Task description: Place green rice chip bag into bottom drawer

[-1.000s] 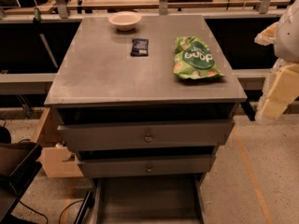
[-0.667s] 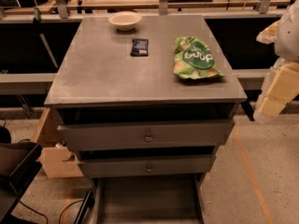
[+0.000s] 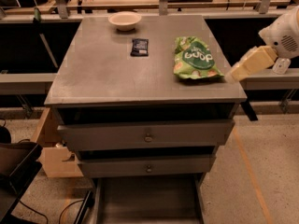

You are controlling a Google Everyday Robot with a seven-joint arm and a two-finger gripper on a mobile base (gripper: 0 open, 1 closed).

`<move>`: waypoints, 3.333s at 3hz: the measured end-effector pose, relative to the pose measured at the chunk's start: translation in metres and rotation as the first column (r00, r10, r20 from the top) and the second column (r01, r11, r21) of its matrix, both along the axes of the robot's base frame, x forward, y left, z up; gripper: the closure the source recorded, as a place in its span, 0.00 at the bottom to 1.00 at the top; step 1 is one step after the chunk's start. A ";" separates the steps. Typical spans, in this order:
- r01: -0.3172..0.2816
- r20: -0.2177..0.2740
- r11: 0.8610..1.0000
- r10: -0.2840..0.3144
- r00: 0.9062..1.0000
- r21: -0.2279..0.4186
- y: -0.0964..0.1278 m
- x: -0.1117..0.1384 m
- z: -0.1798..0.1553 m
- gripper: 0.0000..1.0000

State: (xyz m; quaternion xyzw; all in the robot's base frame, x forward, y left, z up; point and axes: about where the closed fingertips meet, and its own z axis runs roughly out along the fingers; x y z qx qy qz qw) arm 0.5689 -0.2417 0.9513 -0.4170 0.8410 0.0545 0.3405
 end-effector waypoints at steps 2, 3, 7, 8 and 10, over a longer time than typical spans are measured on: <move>0.110 0.167 0.972 -0.146 0.975 0.206 -0.006 0.089 0.014 0.00; 0.110 0.167 0.972 -0.146 0.975 0.206 -0.006 0.089 0.014 0.00; 0.266 -0.052 0.943 -0.261 0.964 0.199 0.068 0.181 -0.080 0.17; 0.267 -0.143 0.943 -0.241 0.960 0.201 0.089 0.191 -0.108 0.41; 0.266 -0.143 0.943 -0.241 0.960 0.201 0.089 0.191 -0.105 0.88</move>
Offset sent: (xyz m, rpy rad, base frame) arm 0.0550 -0.0003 0.0030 0.1472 -0.0842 -0.0763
